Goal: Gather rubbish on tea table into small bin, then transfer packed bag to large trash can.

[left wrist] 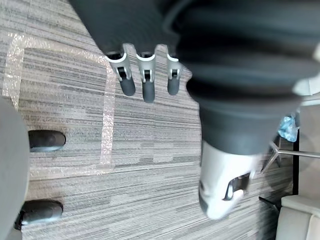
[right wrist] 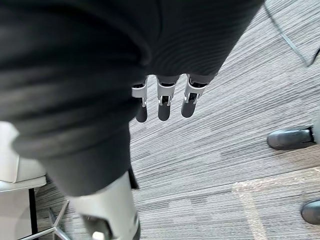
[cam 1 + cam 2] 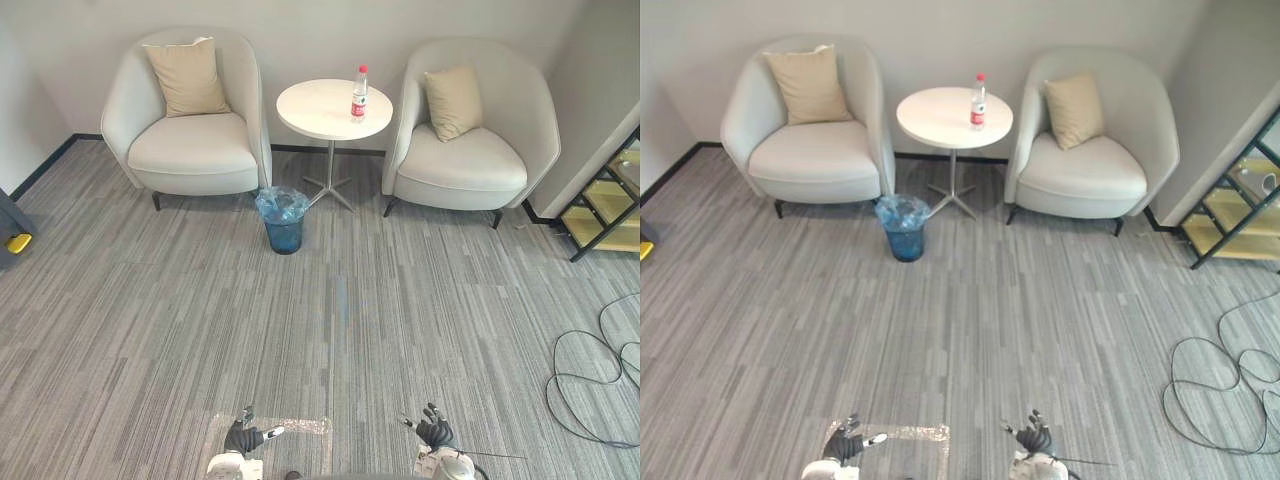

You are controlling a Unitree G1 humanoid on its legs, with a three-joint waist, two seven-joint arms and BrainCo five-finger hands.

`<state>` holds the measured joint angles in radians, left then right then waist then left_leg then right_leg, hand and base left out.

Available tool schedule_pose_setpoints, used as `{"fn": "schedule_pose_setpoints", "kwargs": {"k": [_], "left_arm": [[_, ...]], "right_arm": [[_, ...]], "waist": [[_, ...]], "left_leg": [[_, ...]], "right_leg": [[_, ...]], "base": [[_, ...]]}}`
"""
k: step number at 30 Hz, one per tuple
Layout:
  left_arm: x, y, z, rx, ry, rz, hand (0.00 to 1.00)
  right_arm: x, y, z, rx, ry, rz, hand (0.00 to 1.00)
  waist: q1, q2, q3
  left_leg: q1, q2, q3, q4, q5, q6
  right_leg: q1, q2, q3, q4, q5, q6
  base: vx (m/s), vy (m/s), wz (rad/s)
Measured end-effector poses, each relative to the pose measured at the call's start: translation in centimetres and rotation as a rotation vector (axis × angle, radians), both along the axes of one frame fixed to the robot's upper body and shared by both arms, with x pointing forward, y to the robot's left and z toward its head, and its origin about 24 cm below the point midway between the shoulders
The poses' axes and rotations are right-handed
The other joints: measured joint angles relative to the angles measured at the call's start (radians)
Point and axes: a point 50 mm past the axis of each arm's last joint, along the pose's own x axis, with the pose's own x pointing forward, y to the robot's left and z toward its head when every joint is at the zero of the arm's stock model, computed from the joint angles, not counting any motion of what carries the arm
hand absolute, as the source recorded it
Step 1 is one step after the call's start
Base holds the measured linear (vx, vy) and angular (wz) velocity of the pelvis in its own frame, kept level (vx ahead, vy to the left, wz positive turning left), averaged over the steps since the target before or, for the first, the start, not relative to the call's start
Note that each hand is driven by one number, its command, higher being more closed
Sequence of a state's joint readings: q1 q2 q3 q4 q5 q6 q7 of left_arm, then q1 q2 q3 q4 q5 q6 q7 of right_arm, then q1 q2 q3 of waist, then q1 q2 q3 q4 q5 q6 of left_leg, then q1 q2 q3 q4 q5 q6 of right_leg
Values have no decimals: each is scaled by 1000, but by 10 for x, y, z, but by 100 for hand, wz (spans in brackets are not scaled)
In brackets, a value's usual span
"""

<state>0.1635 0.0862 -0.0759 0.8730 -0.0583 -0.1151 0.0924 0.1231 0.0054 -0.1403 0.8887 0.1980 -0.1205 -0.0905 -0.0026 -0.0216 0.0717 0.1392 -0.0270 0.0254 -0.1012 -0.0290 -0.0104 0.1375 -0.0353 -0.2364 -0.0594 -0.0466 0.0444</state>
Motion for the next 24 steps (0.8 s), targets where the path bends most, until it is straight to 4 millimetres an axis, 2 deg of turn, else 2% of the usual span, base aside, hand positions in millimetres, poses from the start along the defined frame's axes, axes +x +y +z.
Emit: {"fn": "schedule_pose_setpoints", "kwargs": {"k": [4, 24], "left_arm": [[-1, 1, -2, 25, 22, -27, 0], [0, 6, -4, 47, 37, -34, 0]], "right_arm": [[-4, 0, -4, 5, 37, 4, 0], [2, 3, -4, 12, 39, 17, 0]], "waist": [[-1, 0, 2], [-3, -7, 25]], "left_leg": [[0, 0, -3, 0, 0, 0], [0, -1, -5, -1, 0, 0]], "right_leg": [[4, 1, -4, -5, 0, 0], [10, 2, -7, -17, 2, -2]], "base": [[-15, -15, 1], [-9, -7, 0]]}}
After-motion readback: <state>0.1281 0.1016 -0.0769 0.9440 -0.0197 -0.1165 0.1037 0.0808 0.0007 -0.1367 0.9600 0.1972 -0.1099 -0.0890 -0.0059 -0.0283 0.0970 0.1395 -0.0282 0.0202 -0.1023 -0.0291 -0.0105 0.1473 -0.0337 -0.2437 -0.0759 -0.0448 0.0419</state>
